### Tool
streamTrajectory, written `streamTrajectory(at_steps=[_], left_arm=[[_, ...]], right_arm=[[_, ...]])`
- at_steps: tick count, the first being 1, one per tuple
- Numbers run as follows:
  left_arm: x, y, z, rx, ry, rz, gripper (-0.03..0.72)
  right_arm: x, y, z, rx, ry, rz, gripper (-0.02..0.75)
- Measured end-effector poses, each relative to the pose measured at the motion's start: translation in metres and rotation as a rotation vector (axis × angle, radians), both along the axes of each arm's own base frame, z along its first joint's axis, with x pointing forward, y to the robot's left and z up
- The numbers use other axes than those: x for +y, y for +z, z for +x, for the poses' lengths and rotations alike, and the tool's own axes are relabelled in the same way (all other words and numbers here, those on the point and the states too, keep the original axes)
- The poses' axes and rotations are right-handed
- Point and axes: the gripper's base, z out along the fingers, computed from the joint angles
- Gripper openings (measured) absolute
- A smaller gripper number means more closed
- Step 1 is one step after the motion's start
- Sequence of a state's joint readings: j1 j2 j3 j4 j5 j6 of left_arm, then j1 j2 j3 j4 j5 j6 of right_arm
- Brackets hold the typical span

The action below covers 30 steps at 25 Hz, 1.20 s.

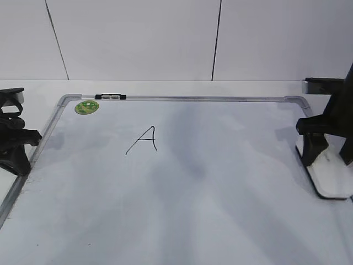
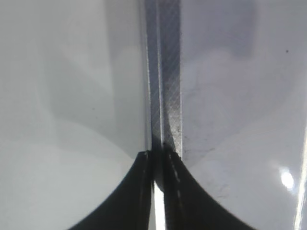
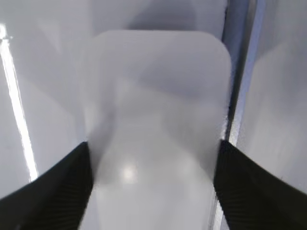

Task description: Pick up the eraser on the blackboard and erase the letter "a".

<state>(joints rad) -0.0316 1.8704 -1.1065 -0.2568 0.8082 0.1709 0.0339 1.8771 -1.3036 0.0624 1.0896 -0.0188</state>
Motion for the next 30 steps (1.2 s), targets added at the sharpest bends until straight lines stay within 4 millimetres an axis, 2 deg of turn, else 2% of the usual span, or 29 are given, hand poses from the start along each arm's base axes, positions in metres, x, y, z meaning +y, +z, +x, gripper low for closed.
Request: streamTrajectory(at_steps=[4,9,21,24,27,30], left_arm=[[0.0,0.0,0.0,0.0,0.0,0.0,0.035],[0.0,0.0,0.0,0.0,0.0,0.0,0.035],[0.0,0.0,0.0,0.0,-0.003,0.003,0.043],[0.001,0.0,0.0,-0.004,-0.02,0.018,0.084],[0.002,0.006,0.0,-0.021,-0.034,0.031,0.174],[0.002,0.021,0.003,-0.041,-0.044,0.029,0.27]], right_arm=[[-0.001,0.0,0.002,-0.017,-0.016,-0.006,0.654],[-0.002,0.002,0.004,-0.029,-0.01,-0.018,0.66],[-0.002,0.041,0.015,-0.05,-0.001,-0.025,0.653],[-0.002,0.053,0.011,-0.079,-0.002,-0.024,0.652],[-0.002,0.068,0.006,-0.116,-0.002,-0.023,0.647],[-0.002,0.084,-0.001,-0.158,-0.002,-0.021,0.638]])
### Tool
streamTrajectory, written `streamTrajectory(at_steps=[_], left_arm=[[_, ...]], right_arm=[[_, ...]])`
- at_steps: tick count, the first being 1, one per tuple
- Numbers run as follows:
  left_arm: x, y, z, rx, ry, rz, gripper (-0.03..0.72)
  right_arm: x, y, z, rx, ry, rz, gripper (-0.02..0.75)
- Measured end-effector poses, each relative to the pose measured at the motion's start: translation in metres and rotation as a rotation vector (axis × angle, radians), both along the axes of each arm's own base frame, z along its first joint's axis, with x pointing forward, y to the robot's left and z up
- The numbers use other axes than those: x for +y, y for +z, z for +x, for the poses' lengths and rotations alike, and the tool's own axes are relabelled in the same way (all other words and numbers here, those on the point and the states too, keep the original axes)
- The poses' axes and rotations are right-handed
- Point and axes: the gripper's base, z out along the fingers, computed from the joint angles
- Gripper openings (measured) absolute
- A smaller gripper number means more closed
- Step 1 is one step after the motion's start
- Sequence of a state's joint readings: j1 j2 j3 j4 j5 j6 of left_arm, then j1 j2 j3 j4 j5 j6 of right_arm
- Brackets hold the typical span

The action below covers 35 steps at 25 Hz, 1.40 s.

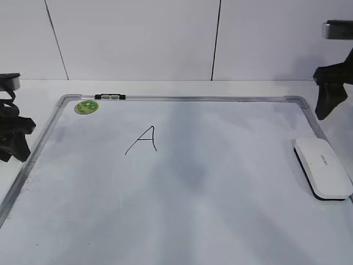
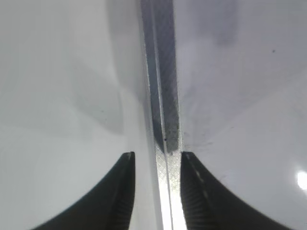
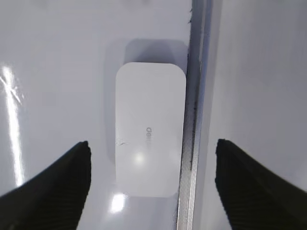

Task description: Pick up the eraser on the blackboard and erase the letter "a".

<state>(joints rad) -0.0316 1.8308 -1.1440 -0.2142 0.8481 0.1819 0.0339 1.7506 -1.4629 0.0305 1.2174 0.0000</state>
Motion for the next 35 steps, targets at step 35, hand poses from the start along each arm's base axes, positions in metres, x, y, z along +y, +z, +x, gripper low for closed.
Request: streamTrajectory(at_steps=[35], left_arm=[[0.002,0.158,-0.168,-0.24,-0.039,-0.033,0.321]], right_arm=[[-0.003,0.081,-0.197,-0.329,0.026,0.041,0.596]])
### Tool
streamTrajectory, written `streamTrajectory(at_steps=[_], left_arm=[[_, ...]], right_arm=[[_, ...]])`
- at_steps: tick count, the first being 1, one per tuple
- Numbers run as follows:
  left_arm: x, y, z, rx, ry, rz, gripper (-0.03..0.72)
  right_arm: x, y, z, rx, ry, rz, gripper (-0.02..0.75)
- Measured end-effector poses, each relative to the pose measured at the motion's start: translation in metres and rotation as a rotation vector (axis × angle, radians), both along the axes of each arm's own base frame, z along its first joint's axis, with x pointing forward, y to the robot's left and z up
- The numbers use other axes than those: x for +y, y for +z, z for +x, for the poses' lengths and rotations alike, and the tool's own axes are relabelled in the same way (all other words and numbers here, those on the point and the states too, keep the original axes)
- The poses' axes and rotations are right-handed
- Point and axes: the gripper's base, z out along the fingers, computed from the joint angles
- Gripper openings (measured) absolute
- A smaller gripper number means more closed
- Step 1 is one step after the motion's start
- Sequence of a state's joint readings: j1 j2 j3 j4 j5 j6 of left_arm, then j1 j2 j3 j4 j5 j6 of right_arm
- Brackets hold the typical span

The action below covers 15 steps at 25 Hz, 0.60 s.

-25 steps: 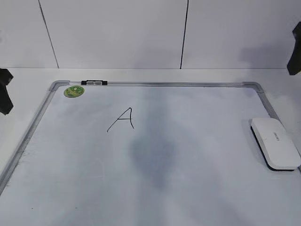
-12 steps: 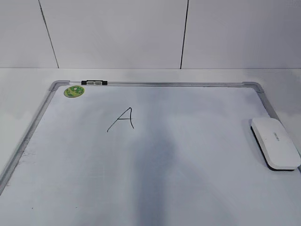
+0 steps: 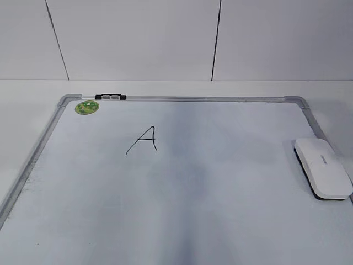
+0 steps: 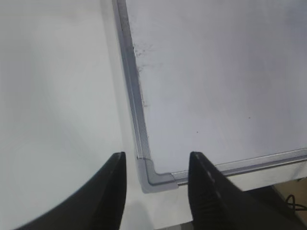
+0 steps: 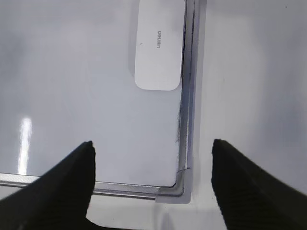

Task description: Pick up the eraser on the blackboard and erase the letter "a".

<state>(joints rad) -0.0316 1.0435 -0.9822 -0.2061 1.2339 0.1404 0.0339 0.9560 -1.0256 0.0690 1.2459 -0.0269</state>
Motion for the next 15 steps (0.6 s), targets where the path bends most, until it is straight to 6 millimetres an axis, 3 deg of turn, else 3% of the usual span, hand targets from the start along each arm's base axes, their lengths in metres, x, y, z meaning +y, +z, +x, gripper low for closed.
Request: streamTrajectory(at_steps=[7,15], left_arm=[[0.002,-0.013,-0.068,-0.102,0.0,-0.004,0.321],[0.004,-0.044,-0.113,-0.212,0.01,-0.009,0.321]], right_arm=[[0.001,-0.008,-0.037,-0.053,0.005,0.029,0.593],[-0.003,-0.038,-0.075,-0.064,0.0,0.001,0.593]])
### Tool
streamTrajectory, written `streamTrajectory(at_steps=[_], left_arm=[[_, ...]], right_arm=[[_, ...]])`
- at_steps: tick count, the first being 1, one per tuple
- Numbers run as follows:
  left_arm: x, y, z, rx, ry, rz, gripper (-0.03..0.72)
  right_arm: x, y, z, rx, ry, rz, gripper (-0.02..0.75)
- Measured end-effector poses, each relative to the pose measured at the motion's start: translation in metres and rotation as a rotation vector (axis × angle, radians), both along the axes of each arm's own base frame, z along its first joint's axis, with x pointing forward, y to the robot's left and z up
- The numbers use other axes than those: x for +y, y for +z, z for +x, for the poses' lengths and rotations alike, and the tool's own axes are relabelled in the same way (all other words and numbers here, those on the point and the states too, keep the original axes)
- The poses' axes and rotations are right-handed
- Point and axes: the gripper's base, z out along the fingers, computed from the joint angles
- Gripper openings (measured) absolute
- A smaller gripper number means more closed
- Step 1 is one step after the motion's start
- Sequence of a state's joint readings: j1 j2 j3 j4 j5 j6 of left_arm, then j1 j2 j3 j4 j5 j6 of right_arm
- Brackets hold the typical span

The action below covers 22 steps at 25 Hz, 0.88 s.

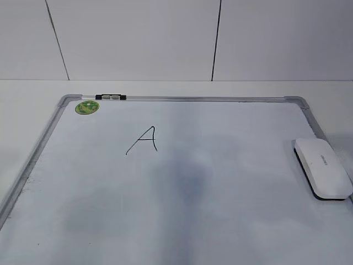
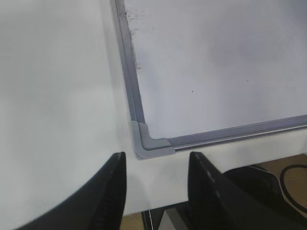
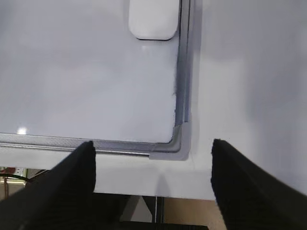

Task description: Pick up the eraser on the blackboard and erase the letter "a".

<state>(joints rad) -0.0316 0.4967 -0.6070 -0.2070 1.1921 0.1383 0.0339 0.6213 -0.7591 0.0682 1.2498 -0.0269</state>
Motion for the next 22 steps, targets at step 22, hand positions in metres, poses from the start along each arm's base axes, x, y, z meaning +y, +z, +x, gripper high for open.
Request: streamTrajectory(at_steps=[22], left_arm=[[0.003,-0.012,-0.01,-0.142,0.026,0.015,0.308]], right_arm=[[-0.01,-0.055,-0.033,-0.097,-0.026,-0.099,0.593]])
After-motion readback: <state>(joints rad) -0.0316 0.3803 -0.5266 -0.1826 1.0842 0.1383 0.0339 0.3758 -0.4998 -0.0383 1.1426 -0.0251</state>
